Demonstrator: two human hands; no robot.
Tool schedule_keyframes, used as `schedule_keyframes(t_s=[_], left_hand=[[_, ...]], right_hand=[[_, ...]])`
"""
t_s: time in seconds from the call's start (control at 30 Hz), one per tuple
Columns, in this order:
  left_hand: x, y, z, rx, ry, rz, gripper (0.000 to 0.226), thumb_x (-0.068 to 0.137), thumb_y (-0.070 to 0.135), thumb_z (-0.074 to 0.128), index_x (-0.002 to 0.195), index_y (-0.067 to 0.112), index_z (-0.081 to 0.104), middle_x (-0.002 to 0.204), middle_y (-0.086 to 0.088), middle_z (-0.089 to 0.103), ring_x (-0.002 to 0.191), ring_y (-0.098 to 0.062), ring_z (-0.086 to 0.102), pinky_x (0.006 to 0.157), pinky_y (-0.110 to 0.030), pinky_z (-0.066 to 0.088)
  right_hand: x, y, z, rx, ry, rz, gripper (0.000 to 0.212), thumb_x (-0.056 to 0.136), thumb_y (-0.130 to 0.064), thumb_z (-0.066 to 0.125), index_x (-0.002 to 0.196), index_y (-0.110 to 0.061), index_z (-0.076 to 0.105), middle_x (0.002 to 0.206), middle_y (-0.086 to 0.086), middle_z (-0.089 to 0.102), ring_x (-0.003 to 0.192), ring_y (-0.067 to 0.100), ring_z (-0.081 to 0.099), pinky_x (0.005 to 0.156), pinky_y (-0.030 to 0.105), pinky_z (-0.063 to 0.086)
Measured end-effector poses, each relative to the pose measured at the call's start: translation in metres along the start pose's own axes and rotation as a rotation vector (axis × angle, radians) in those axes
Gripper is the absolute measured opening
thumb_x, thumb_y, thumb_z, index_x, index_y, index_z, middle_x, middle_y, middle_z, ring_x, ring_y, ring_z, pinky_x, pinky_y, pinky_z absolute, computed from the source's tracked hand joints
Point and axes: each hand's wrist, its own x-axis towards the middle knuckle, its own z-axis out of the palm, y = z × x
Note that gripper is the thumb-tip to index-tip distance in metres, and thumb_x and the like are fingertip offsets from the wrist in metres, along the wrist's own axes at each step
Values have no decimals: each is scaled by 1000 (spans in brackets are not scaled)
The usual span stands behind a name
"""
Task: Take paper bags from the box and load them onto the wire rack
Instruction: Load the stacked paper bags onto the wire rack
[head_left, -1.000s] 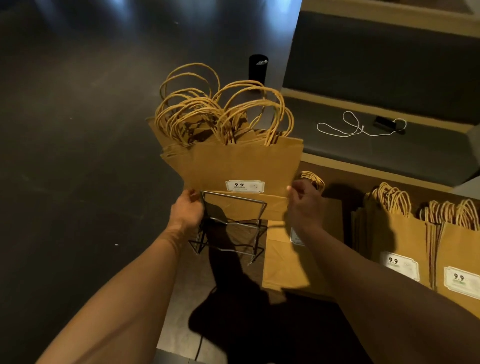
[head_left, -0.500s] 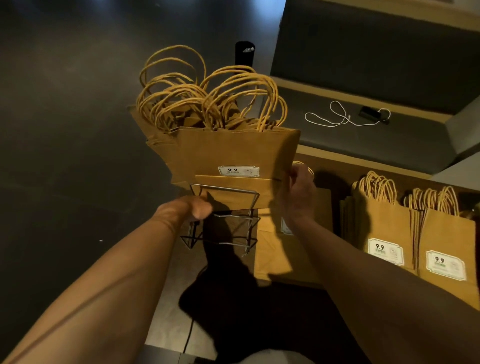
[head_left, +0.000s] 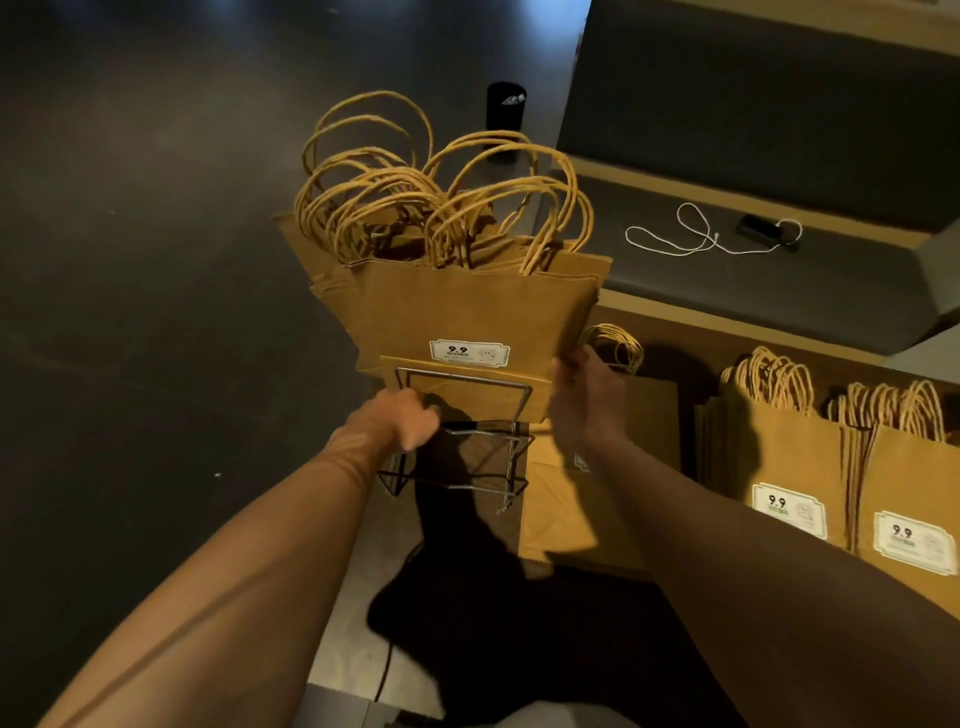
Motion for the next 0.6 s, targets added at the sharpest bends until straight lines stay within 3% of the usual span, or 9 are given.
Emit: schedule_keyframes(t_s=[0.17, 0.3, 0.43, 0.6], left_hand=[[-17, 28, -4, 223, 167, 135, 30, 93, 33, 47, 112, 17, 64, 111, -10, 65, 102, -32, 63, 90, -41, 52], [-31, 60, 8, 236, 179, 296, 22, 97, 34, 49, 108, 21, 62, 95, -2, 63, 87, -20, 61, 84, -36, 53], [-38, 96, 25, 244, 259, 477, 25, 96, 33, 47, 113, 24, 63, 102, -6, 69, 94, -27, 66, 86, -37, 54], [-33, 140, 58, 3, 132, 459, 25, 94, 23, 50, 112, 23, 68, 111, -7, 71, 106, -26, 64, 94, -35, 52]], right_hand=[[1, 6, -10, -29, -89, -18, 17, 97, -17, 55, 114, -16, 58, 100, -2, 54, 79, 7, 53, 63, 20, 42], [-1, 17, -18, 110, -86, 48, 23, 97, -11, 53, 119, -18, 59, 107, 4, 61, 83, 12, 58, 64, 24, 48], [-3, 40, -33, 60, -57, 186, 26, 94, -11, 50, 118, -13, 60, 113, 8, 60, 84, 14, 52, 58, 22, 34], [-7, 75, -60, -59, -59, 344, 31, 92, -13, 53, 122, -11, 60, 125, 12, 60, 109, 29, 55, 74, 22, 32]])
